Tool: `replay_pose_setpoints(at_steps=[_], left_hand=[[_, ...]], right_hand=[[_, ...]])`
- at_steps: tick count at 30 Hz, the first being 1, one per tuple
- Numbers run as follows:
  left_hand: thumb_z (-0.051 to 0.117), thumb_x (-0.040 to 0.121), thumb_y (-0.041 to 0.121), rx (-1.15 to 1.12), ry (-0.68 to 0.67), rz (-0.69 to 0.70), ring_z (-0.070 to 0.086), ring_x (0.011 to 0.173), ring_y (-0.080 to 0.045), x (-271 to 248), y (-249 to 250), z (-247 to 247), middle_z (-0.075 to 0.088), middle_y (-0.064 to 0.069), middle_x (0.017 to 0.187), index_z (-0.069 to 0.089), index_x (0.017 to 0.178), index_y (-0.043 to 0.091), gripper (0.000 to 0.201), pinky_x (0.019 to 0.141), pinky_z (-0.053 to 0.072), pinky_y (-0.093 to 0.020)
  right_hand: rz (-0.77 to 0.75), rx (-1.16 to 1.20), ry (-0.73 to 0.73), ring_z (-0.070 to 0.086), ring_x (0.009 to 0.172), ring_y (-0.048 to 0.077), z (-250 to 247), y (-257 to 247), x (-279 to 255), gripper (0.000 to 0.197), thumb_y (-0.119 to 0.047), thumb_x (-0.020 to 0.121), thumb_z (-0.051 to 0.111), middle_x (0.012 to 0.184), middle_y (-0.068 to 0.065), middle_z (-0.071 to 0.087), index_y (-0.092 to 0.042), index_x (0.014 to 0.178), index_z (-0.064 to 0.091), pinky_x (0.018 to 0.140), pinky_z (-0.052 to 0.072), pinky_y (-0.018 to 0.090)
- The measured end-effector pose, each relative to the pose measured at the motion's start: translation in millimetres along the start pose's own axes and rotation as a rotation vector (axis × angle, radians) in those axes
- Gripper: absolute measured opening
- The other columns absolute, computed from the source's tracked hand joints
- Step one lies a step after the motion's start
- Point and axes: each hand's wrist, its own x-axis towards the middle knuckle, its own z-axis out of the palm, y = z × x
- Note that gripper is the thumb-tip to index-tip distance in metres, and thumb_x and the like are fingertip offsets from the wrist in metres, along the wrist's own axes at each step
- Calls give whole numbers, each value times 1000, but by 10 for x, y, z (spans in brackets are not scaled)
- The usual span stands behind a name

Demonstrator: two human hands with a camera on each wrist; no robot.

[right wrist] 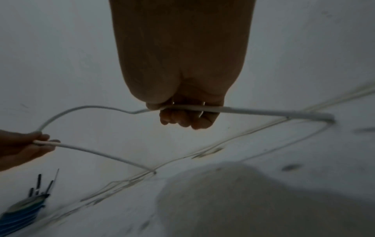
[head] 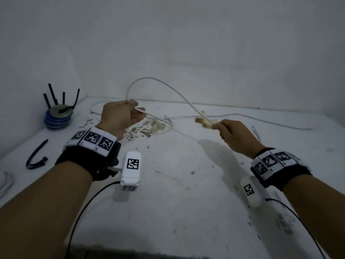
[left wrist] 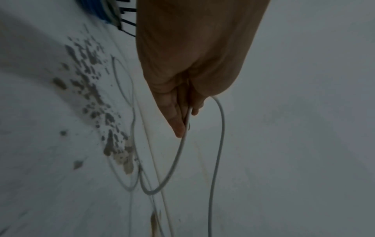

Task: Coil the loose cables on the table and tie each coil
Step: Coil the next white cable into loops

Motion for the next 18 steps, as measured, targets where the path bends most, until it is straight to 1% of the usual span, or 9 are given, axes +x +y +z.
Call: replay_pose_setpoints(at_steps=[3, 5, 6, 8, 10, 11, 13, 15, 18], left_hand=[[51, 101, 6, -32, -96, -149, 71, 77, -26, -213, -154, -52, 69, -24, 95, 59, 90, -5, 17, 67, 62, -31], [48, 102, 4, -56, -164, -220, 71, 82, -29, -351, -324, -45, 69, -25, 96, 57, 92, -7, 18, 74, 61, -34], [46, 102, 4, -94, -188, -241, 71, 84, -30, -411, -401, -29, 69, -25, 96, 56, 95, -8, 17, 76, 61, -34], [42, 104, 3, -201, -214, -260, 69, 88, -32, -487, -503, 4, 67, -26, 98, 54, 97, -7, 17, 77, 60, -35], [40, 104, 3, -270, -237, -248, 69, 92, -32, -504, -531, 23, 67, -26, 103, 55, 95, -4, 19, 76, 61, -33], [40, 104, 3, -286, -258, -239, 69, 93, -32, -504, -527, 26, 67, -26, 105, 55, 93, -4, 20, 76, 61, -32], [40, 104, 4, -299, -296, -244, 70, 94, -31, -494, -511, 11, 67, -26, 111, 56, 92, -3, 21, 78, 61, -31], [43, 103, 5, -261, -321, -296, 72, 93, -31, -499, -499, -25, 68, -26, 111, 58, 95, -3, 19, 78, 61, -32], [54, 98, 7, -97, -310, -350, 72, 91, -28, -472, -493, -107, 71, -23, 105, 63, 106, -1, 14, 75, 62, -30]], right_hand=[[19, 116, 78, 50, 60, 6, 182, -182, -45, 26, -24, 103, 47, 66, -11, 58, -16, 89, 68, 60, 37, 26], [73, 276, 134, 53, 61, 7, 296, -396, -25, 31, -27, 103, 47, 69, -6, 63, -9, 93, 71, 64, 42, 26], [133, 371, 116, 53, 60, 10, 347, -527, -9, 36, -30, 104, 45, 68, -2, 63, -7, 93, 70, 62, 42, 26], [305, 504, -19, 50, 52, 14, 430, -821, 15, 48, -38, 106, 36, 67, 8, 63, -1, 91, 64, 49, 40, 23], [458, 537, -174, 50, 45, 18, 487, -1083, 32, 56, -45, 106, 27, 76, 22, 69, 1, 90, 55, 43, 37, 23], [506, 556, -208, 50, 42, 19, 517, -1156, 62, 55, -45, 106, 25, 84, 28, 70, 2, 93, 51, 44, 37, 24], [546, 660, -163, 50, 42, 19, 550, -1230, 134, 42, -33, 107, 30, 98, 35, 69, 4, 106, 49, 44, 33, 23], [537, 792, -42, 50, 47, 17, 581, -1229, 199, 31, -14, 102, 40, 106, 33, 68, 10, 117, 50, 42, 30, 21], [512, 892, 90, 45, 53, 14, 621, -1246, 205, 41, -8, 99, 49, 86, 16, 69, 13, 131, 36, 45, 28, 25]])
